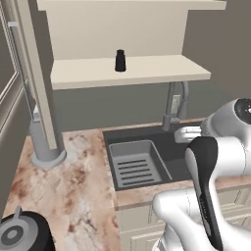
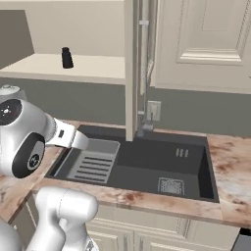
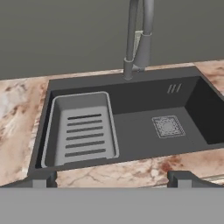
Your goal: Take 2 condiments from the cabinet and move them on the counter near the stove.Make sure the condiments are lined up with each other, next to each other.
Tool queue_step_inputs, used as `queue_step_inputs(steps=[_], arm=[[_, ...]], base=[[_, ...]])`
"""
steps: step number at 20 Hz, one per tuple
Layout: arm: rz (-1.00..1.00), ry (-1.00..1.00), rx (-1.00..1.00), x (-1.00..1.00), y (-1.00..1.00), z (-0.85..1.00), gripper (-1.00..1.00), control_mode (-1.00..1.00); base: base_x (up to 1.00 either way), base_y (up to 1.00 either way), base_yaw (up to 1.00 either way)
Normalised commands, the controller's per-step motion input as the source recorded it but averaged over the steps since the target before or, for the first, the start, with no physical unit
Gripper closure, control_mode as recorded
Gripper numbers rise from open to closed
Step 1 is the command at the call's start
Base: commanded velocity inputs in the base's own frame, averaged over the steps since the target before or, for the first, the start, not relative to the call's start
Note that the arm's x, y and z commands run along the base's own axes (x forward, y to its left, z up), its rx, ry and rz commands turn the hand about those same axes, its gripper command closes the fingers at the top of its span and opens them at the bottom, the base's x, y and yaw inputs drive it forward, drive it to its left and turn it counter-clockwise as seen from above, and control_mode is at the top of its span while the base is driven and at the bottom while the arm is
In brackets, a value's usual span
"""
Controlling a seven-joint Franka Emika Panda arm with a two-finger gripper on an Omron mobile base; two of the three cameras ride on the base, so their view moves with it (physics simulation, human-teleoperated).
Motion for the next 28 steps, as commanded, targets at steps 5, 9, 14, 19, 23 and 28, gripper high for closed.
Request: queue_step_inputs(steps=[5, 9, 14, 19, 23, 28], arm=[[0.00, 0.00, 0.00, 0.00, 0.00, 0.00, -1.00, 1.00], [0.00, 0.00, 0.00, 0.00, 0.00, 0.00, -1.00, 1.00], [0.00, 0.00, 0.00, 0.00, 0.00, 0.00, -1.00, 1.00], [0.00, 0.00, 0.00, 0.00, 0.00, 0.00, -1.00, 1.00], [0.00, 0.00, 0.00, 0.00, 0.00, 0.00, -1.00, 1.00], [0.03, 0.00, 0.00, 0.00, 0.01, 0.00, -1.00, -1.00]], base=[[0.00, 1.00, -0.13], [0.18, 0.88, -0.01], [0.17, 0.17, 0.01], [0.00, 0.12, 0.00], [0.00, 0.08, 0.08], [0.00, 0.09, 0.10]])
